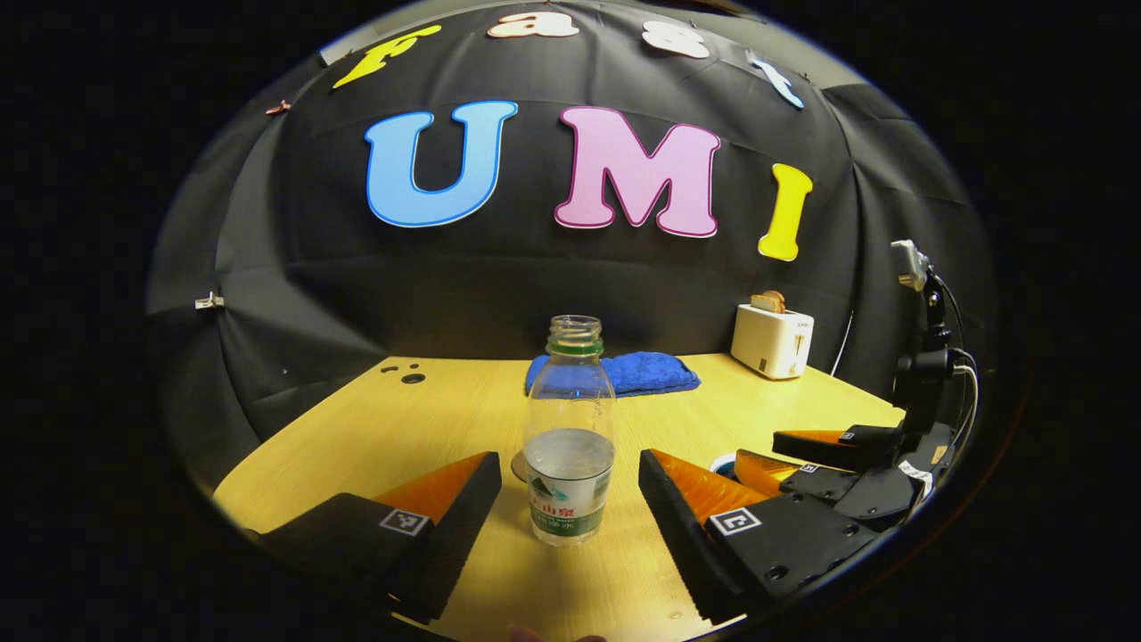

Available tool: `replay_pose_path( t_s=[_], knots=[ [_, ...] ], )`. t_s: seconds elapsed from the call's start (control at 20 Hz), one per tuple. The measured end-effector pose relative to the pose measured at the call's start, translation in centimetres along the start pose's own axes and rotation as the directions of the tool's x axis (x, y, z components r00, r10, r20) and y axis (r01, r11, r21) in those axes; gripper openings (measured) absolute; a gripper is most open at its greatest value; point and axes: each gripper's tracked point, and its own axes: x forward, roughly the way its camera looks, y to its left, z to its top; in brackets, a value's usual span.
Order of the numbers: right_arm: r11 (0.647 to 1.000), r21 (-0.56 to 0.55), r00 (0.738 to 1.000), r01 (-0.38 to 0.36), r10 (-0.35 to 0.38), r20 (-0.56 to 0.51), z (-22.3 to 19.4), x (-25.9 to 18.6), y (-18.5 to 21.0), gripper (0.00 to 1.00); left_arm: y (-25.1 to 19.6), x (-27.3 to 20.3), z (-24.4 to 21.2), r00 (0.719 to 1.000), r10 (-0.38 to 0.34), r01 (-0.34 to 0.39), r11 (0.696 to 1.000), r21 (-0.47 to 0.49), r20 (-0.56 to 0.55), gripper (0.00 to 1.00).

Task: Open the teacup lid with one hand, grasp the water bottle and pour water into the teacup with the other hand; after pouring, place the water bottle on the coaster and then close the teacup lid.

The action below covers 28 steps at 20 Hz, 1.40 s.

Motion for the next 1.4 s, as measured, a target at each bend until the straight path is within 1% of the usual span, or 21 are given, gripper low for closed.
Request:
replay_pose_path(
  t_s=[0.1, 0.15, 0.2, 0.3, 0.35, 0.4, 0.45, 0.5, 0.55, 0.6, 0.85, 0.9, 0.95, 1.0, 1.05, 1.1, 1.15, 1.2, 1.25, 1.35, 1.4],
  knots=[
    [1.000, 0.005, 1.000, -0.010, 0.010, -0.001, -0.1, 0.2, 0.1, 0.66, 0.0, 0.2, -0.1, 1.000, -0.002, 0.002, 1.000, -0.002, -0.003, 0.98],
    [1.000, 0.011, 1.000, -0.016, 0.016, -0.006, 0.0, 0.1, 0.1, 0.52, 0.0, 0.4, -0.2, 1.000, -0.001, 0.001, 1.000, -0.001, -0.005, 0.98],
    [0.999, 0.023, 1.000, -0.029, 0.029, -0.009, -0.1, 0.4, 0.3, 0.46, 0.0, 0.6, -0.5, 1.000, -0.001, 0.001, 1.000, -0.002, -0.006, 0.98],
    [0.998, 0.049, 0.999, -0.033, 0.033, -0.004, 0.1, 0.4, 0.3, 0.37, -0.1, 0.8, -0.6, 1.000, -0.004, 0.004, 1.000, 0.000, -0.007, 0.98],
    [0.998, 0.053, 0.999, -0.034, 0.034, -0.006, 0.0, 0.3, 0.4, 0.39, -0.2, 1.1, -0.7, 1.000, -0.005, 0.005, 1.000, 0.002, -0.007, 0.98],
    [0.998, 0.055, 0.999, -0.038, 0.038, -0.004, 0.2, 0.2, 0.4, 0.36, -0.2, 1.2, -1.0, 1.000, -0.006, 0.006, 1.000, 0.005, -0.008, 0.98],
    [0.998, 0.055, 0.999, -0.040, 0.040, 0.004, 0.4, 0.1, 0.4, 0.36, -0.4, 1.4, -1.0, 1.000, -0.008, 0.008, 1.000, 0.008, -0.010, 0.98],
    [0.998, 0.052, 0.999, -0.040, 0.040, 0.010, 0.5, 0.2, 0.3, 0.31, -0.4, 1.5, -1.3, 1.000, -0.010, 0.010, 1.000, 0.008, -0.013, 0.98],
    [0.998, 0.049, 0.999, -0.038, 0.037, 0.021, 0.8, 0.0, 0.2, 0.36, -0.5, 1.6, -1.4, 1.000, -0.011, 0.011, 1.000, 0.007, -0.018, 0.98],
    [0.998, 0.049, 0.999, -0.036, 0.035, 0.032, 1.3, -0.2, 0.0, 0.31, -0.5, 1.7, -1.7, 1.000, -0.012, 0.012, 1.000, 0.005, -0.021, 0.98],
    [0.999, 0.033, 0.996, 0.002, -0.004, 0.086, 3.8, -1.1, -2.1, 0.31, -1.0, 3.0, -2.4, 1.000, -0.009, 0.010, 1.000, 0.009, -0.029, 0.98],
    [1.000, 0.018, 0.995, 0.018, -0.019, 0.096, 4.2, -1.5, -2.9, 0.28, -1.1, 3.3, -2.6, 1.000, -0.008, 0.008, 1.000, 0.011, -0.029, 0.98],
    [0.999, 0.001, 0.994, 0.032, -0.032, 0.102, 4.5, -1.9, -3.8, 0.31, -1.0, 3.7, -2.7, 1.000, -0.002, 0.002, 1.000, 0.016, -0.028, 0.98],
    [0.999, -0.015, 0.993, 0.048, -0.046, 0.106, 4.7, -2.2, -4.7, 0.31, -0.9, 4.1, -2.9, 1.000, 0.006, -0.005, 1.000, 0.018, -0.028, 0.98],
    [0.998, -0.027, 0.992, 0.062, -0.058, 0.109, 4.8, -2.5, -5.7, 0.26, -0.8, 4.6, -3.0, 1.000, 0.015, -0.014, 1.000, 0.020, -0.027, 0.98],
    [0.997, -0.034, 0.992, 0.074, -0.070, 0.109, 4.9, -2.8, -6.6, 0.37, -0.6, 5.0, -3.0, 0.999, 0.024, -0.023, 1.000, 0.021, -0.025, 0.98],
    [0.996, -0.037, 0.991, 0.085, -0.081, 0.108, 4.8, -3.0, -7.5, 0.31, -0.5, 5.4, -3.1, 0.999, 0.029, -0.028, 0.999, 0.024, -0.024, 0.98],
    [0.994, -0.039, 0.990, 0.097, -0.093, 0.109, 4.8, -3.2, -8.3, 0.31, -0.6, 5.9, -3.4, 0.999, 0.035, -0.034, 0.999, 0.029, -0.026, 0.98],
    [0.993, -0.042, 0.989, 0.109, -0.104, 0.109, 4.7, -3.3, -9.1, 0.27, -0.5, 6.2, -3.5, 0.999, 0.042, -0.041, 0.998, 0.036, -0.027, 0.98],
    [0.991, -0.039, 0.987, 0.130, -0.125, 0.105, 4.5, -3.4, -10.5, 0.26, -0.1, 6.5, -4.1, 0.997, 0.067, -0.065, 0.997, 0.043, -0.037, 0.98],
    [0.990, -0.034, 0.986, 0.136, -0.132, 0.105, 4.5, -3.3, -11.1, 0.31, 0.0, 6.9, -4.6, 0.996, 0.083, -0.081, 0.996, 0.045, -0.043, 0.90]
  ],
)
